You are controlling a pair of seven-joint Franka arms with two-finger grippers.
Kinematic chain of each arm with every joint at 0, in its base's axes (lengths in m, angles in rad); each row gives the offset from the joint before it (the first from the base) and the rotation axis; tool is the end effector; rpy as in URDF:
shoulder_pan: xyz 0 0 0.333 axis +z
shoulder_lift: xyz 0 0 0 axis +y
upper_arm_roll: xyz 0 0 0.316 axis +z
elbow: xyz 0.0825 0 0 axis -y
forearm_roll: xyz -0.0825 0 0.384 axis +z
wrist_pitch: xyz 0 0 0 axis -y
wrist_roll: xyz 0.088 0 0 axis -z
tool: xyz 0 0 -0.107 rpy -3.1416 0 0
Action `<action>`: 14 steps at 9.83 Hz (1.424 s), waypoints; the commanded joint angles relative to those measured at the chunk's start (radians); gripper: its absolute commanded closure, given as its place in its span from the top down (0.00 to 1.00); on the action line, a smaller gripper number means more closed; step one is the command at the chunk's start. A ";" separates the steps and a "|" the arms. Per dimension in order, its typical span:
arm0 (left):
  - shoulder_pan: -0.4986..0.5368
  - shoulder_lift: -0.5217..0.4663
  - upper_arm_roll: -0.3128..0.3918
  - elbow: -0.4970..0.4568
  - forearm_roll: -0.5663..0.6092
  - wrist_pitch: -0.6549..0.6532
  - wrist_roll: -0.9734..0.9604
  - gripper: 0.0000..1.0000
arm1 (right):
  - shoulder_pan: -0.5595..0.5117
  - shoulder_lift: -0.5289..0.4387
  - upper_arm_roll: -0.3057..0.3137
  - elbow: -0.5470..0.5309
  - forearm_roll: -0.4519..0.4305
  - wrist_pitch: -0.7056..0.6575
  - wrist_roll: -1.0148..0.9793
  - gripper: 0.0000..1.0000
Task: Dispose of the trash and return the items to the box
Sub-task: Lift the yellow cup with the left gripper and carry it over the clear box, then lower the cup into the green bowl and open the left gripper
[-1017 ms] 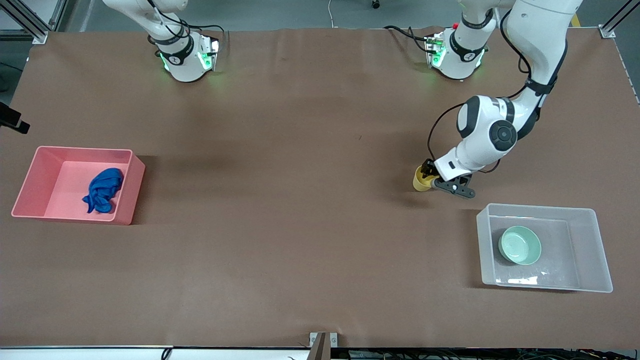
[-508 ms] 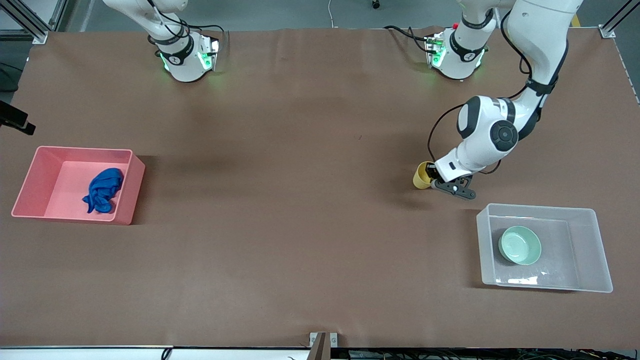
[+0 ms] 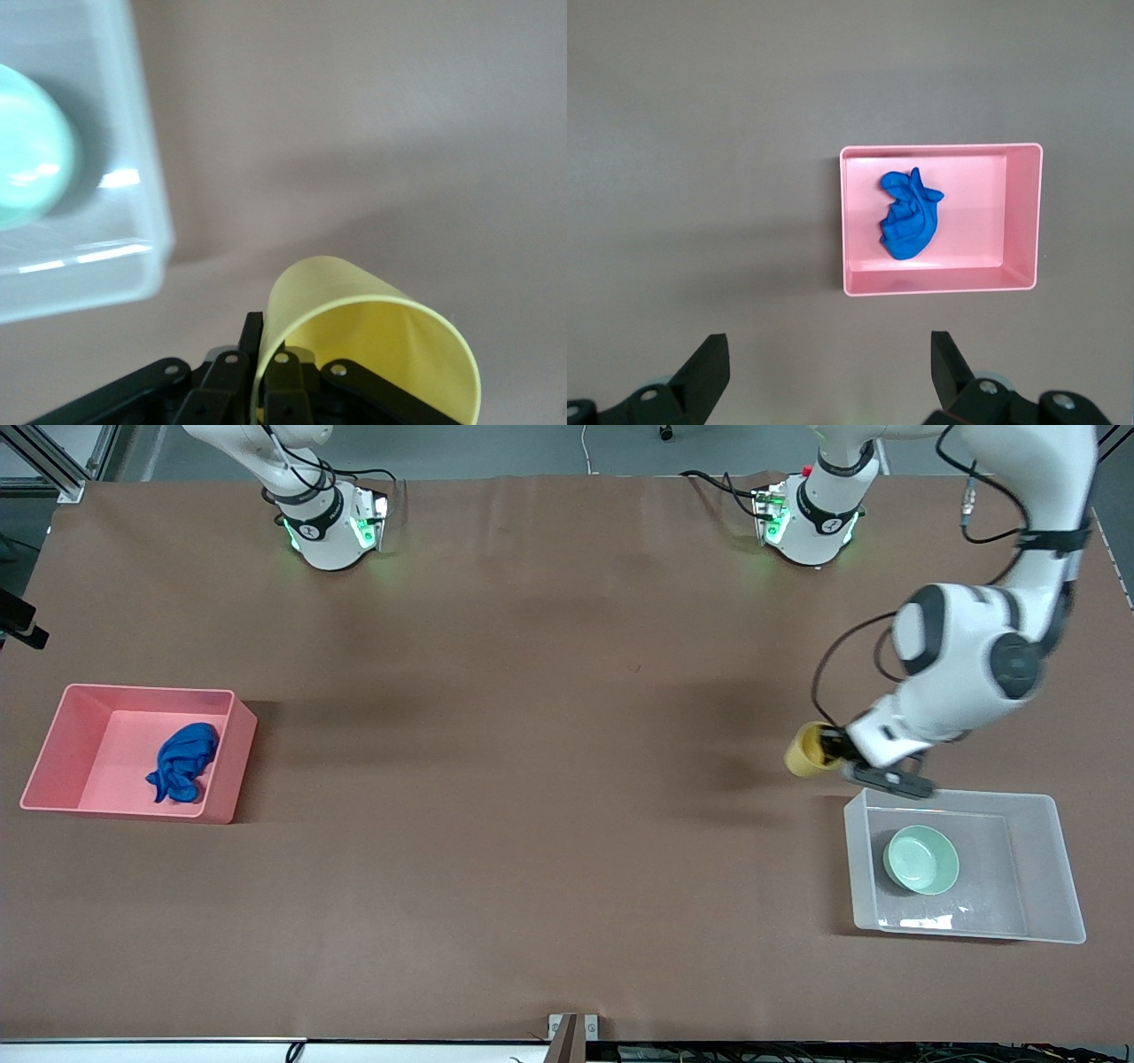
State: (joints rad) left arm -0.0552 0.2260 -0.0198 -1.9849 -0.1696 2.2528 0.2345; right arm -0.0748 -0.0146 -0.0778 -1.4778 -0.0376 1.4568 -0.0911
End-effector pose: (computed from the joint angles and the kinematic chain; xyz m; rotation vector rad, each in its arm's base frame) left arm 0.5991 -0.0493 0.3564 2.9904 -0.3070 0.0791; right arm 0.5311 -0.0865 0.6659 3.1047 -0.1019 -0.0168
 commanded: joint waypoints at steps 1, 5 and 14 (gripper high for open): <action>-0.003 0.181 0.097 0.214 0.018 -0.016 0.048 0.01 | -0.014 0.004 0.016 0.013 -0.007 -0.018 -0.009 1.00; 0.000 0.432 0.237 0.449 0.004 -0.016 0.086 0.01 | -0.013 0.004 0.016 0.016 -0.001 -0.018 -0.009 1.00; -0.023 0.333 0.251 0.422 0.021 -0.042 0.085 1.00 | -0.013 0.004 0.016 0.019 0.002 -0.018 -0.013 1.00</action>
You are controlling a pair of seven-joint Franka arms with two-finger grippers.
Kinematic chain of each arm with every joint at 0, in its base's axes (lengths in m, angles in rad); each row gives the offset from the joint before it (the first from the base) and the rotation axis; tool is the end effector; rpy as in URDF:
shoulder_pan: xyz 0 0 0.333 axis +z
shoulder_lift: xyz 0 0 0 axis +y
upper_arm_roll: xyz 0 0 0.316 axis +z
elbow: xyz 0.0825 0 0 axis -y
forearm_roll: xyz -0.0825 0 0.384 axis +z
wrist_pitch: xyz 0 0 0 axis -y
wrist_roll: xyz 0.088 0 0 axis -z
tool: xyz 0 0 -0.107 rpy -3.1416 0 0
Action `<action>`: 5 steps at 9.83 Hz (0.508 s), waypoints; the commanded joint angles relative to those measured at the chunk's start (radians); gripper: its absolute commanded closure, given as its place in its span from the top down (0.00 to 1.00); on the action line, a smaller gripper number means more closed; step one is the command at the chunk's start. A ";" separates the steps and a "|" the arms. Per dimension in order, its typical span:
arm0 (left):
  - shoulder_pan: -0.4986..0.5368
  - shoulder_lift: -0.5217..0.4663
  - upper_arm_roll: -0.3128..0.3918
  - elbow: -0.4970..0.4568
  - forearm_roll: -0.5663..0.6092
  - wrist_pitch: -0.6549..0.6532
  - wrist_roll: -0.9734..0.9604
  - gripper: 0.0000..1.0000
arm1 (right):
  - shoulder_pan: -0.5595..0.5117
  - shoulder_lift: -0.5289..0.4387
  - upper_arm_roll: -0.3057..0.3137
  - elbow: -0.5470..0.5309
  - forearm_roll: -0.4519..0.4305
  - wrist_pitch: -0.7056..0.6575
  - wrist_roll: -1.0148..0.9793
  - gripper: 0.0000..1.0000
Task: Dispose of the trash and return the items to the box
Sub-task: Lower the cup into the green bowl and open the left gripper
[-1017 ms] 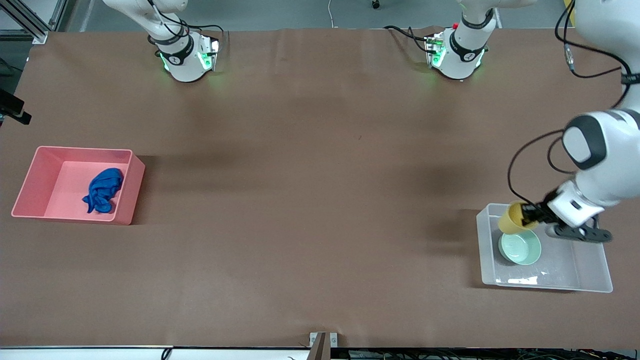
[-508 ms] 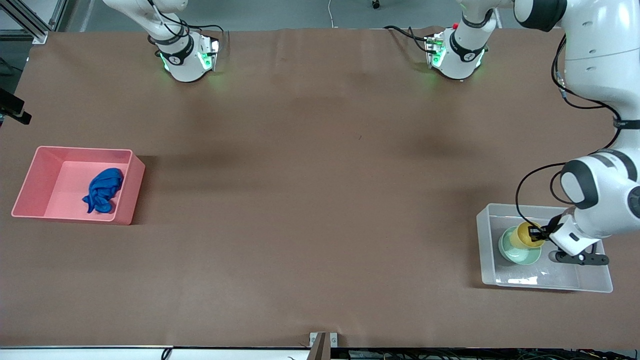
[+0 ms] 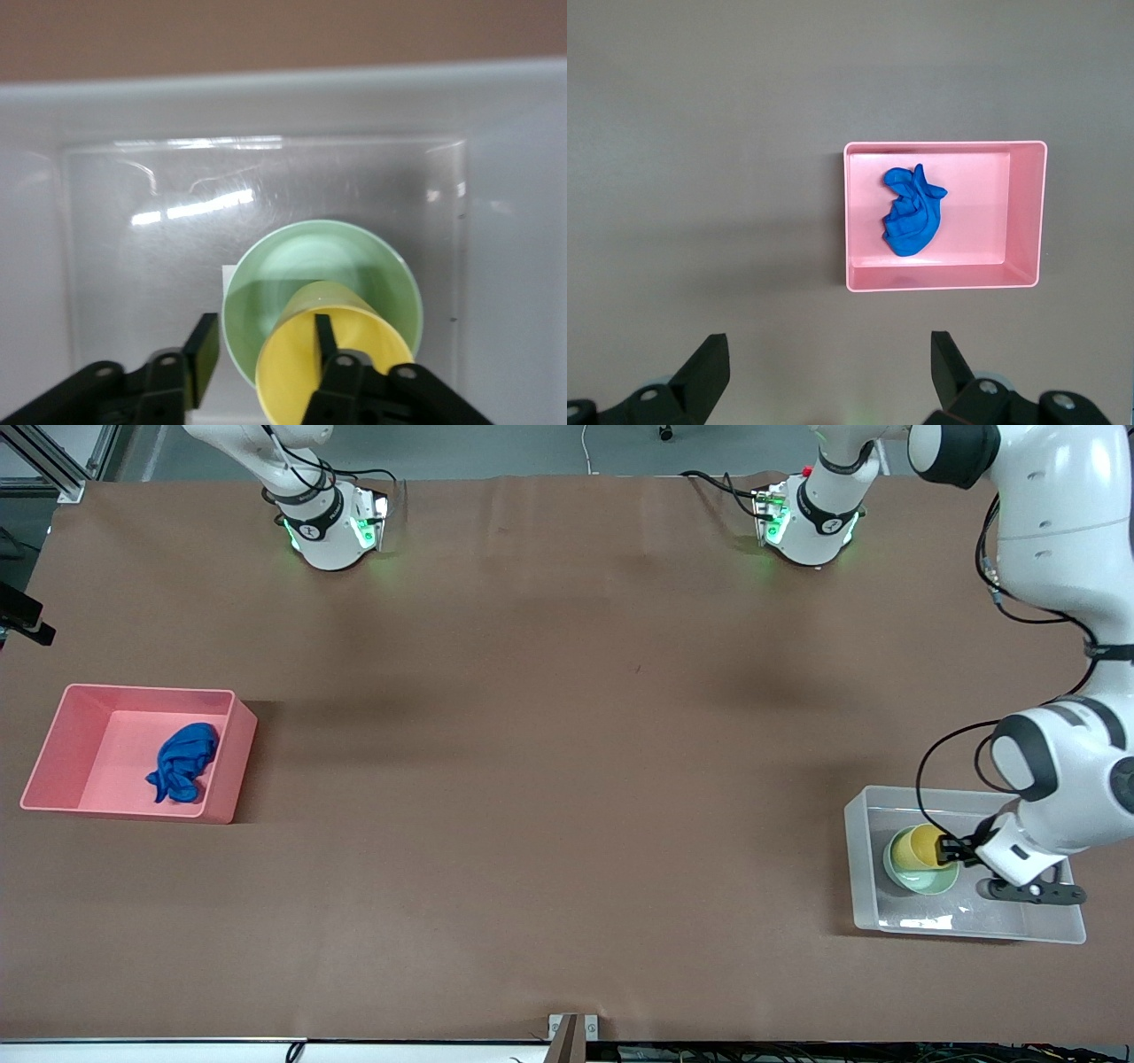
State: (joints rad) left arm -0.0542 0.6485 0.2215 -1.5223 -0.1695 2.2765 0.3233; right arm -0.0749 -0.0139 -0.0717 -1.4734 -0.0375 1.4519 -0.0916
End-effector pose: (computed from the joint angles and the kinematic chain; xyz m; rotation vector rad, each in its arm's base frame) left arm 0.7140 0.0891 0.2978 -3.1066 0.1643 -0.1887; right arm 0.5313 -0.0832 0.6671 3.1051 -0.0921 -0.0185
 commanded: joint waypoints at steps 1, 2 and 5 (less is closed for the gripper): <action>-0.056 -0.160 0.012 -0.051 0.072 -0.151 -0.033 1.00 | -0.013 0.005 0.010 0.015 0.002 -0.013 -0.011 1.00; -0.064 -0.246 -0.004 -0.096 0.159 -0.205 -0.115 1.00 | -0.013 0.005 0.010 0.015 0.004 -0.013 -0.011 1.00; -0.050 -0.447 -0.126 -0.197 0.202 -0.340 -0.221 1.00 | -0.013 0.003 0.010 0.015 0.004 -0.013 -0.011 1.00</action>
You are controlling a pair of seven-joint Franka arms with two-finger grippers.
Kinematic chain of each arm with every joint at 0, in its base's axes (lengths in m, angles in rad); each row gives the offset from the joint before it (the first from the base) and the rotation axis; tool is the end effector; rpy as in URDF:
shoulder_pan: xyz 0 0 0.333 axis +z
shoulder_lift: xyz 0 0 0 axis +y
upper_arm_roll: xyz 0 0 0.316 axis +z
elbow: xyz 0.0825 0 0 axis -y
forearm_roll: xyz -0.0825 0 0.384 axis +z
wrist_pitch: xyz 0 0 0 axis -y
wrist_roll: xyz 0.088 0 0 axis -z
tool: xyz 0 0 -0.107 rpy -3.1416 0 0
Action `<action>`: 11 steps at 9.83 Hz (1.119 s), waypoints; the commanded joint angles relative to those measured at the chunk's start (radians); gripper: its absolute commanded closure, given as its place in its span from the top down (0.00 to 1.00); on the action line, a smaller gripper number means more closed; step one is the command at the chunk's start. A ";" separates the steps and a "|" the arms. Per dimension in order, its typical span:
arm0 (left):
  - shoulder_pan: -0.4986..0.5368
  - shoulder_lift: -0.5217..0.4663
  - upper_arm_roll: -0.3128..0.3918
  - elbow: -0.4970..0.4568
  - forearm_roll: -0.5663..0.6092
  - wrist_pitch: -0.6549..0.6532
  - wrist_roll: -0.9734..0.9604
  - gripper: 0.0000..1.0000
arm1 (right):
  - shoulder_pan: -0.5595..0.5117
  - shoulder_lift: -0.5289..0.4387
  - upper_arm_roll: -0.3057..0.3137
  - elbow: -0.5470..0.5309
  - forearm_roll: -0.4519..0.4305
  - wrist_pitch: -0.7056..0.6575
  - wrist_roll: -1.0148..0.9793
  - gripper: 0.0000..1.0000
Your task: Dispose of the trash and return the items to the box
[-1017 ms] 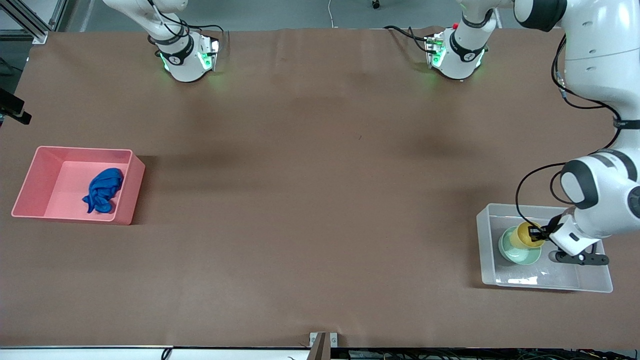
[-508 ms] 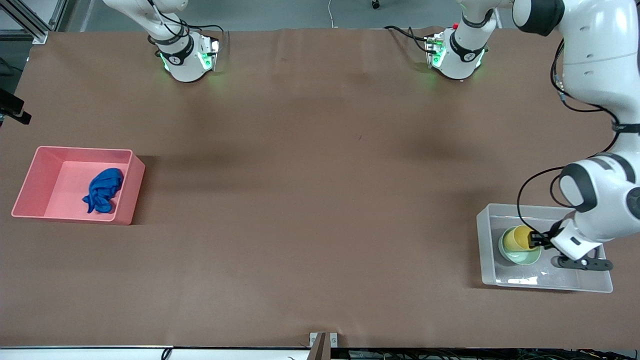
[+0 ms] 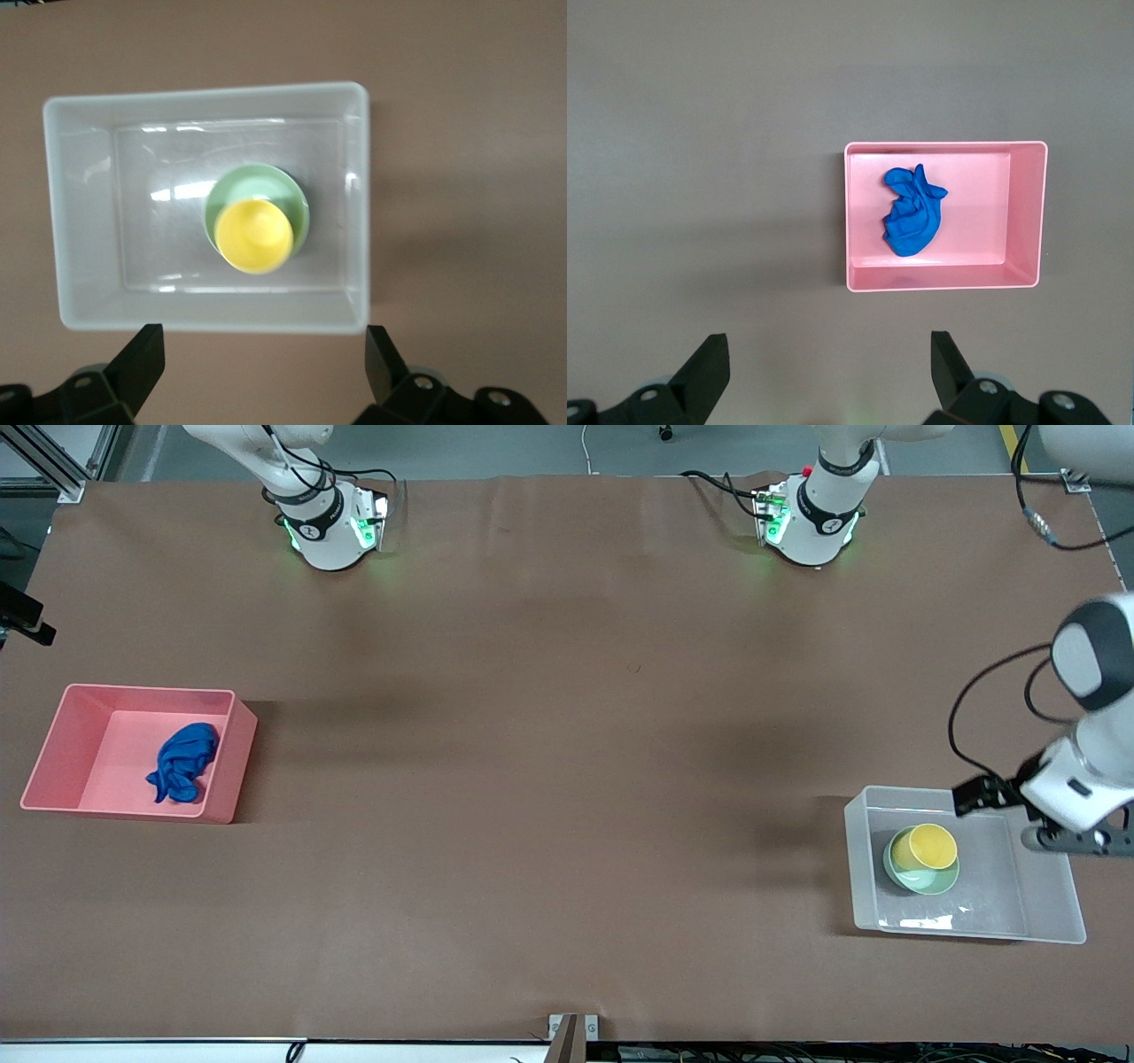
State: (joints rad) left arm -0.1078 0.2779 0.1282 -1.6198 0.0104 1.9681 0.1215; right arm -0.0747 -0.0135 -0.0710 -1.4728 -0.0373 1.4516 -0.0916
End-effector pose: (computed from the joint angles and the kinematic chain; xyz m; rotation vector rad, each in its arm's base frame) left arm 0.6512 0.0060 0.4699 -3.0853 0.1713 -0.1071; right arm 0.5315 -0.0827 0.6672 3.1053 -0.0907 -0.0186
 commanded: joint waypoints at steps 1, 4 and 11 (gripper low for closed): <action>0.005 -0.119 -0.071 -0.089 0.020 -0.088 -0.032 1.00 | -0.013 0.003 0.010 0.014 0.004 -0.014 -0.010 1.00; 0.014 -0.216 -0.119 -0.007 0.016 -0.228 -0.106 1.00 | -0.014 0.003 0.010 0.013 0.004 -0.014 -0.011 1.00; 0.089 -0.278 -0.231 0.072 0.005 -0.428 -0.152 1.00 | -0.019 0.003 0.008 0.012 0.005 -0.022 -0.019 1.00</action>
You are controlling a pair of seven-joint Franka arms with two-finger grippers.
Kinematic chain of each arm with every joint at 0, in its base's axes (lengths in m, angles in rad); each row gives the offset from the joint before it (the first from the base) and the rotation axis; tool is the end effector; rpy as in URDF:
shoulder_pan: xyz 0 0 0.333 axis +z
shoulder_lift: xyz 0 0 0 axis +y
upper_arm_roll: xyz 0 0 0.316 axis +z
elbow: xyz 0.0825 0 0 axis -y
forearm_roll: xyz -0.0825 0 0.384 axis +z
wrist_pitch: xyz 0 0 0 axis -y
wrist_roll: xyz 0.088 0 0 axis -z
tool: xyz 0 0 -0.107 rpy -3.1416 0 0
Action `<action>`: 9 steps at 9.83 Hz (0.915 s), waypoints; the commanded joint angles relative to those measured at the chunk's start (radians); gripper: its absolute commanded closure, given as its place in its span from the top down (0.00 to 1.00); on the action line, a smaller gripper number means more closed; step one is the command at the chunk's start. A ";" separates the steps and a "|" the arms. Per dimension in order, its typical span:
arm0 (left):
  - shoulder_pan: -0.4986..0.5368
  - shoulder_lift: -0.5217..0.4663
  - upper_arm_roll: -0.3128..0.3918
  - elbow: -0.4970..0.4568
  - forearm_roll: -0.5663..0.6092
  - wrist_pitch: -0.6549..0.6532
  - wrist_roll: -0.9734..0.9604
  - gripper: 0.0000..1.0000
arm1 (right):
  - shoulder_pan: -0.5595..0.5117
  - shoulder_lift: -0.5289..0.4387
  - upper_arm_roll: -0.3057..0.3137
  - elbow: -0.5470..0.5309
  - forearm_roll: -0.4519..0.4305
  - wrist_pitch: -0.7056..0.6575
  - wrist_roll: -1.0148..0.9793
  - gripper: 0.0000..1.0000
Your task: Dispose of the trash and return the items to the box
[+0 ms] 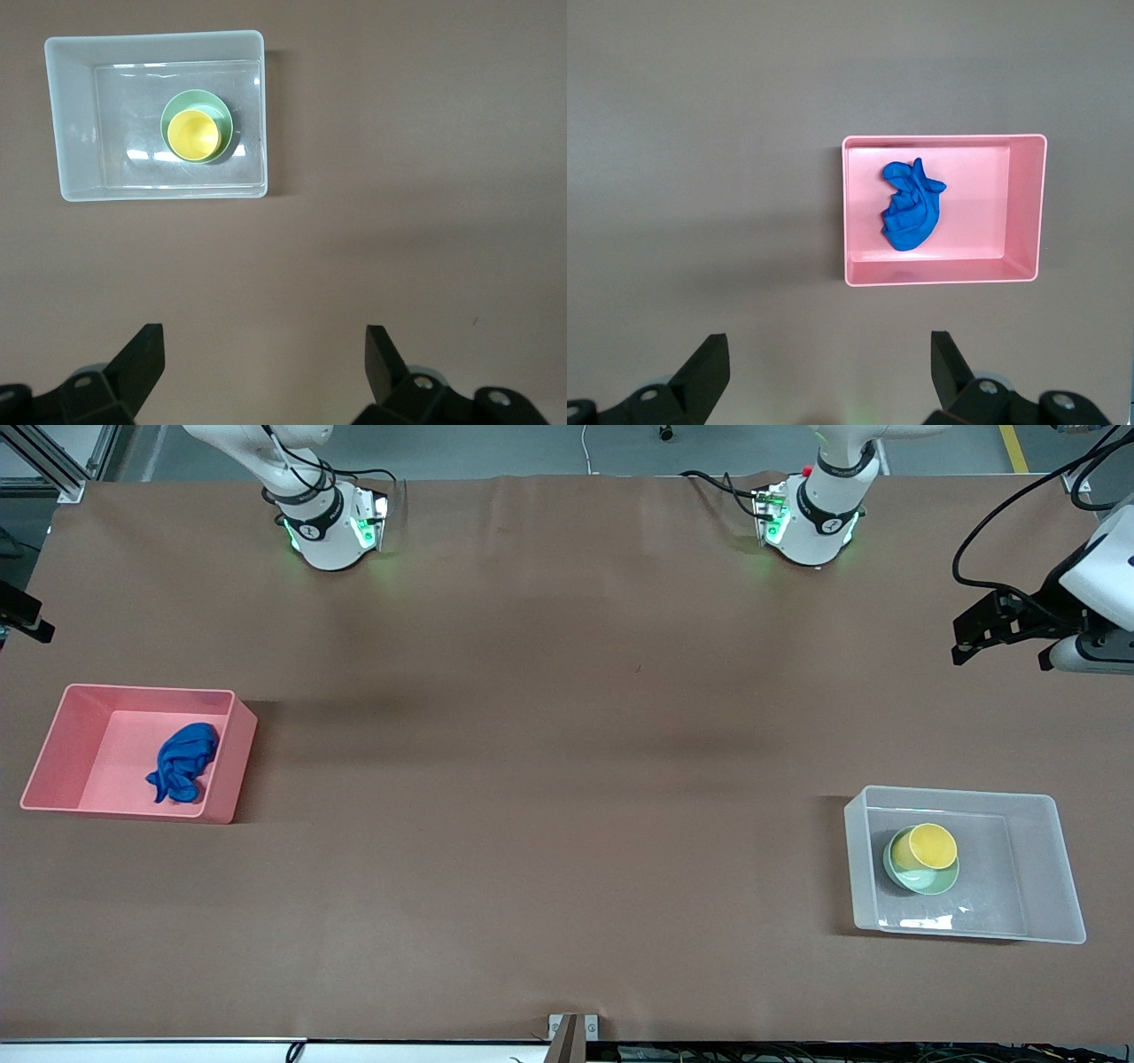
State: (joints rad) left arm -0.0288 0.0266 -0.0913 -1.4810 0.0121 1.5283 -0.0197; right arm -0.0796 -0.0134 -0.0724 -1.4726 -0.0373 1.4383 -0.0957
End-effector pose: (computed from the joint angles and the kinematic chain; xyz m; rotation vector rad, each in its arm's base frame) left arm 0.5553 -0.0649 0.6482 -3.1293 0.1561 -0.0336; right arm 0.5295 -0.0859 0.6661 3.1067 -0.0945 -0.0392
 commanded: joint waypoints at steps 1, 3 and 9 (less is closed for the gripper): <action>0.010 -0.051 -0.005 -0.102 -0.004 0.036 -0.010 1.00 | -0.014 0.003 0.010 0.012 0.005 -0.007 -0.015 1.00; 0.001 -0.071 0.030 -0.140 -0.024 0.072 -0.009 1.00 | -0.015 0.003 0.010 0.012 0.005 -0.013 -0.015 1.00; -0.022 -0.077 0.058 -0.162 -0.026 0.069 -0.009 1.00 | -0.015 0.003 0.008 0.012 0.005 -0.012 -0.015 1.00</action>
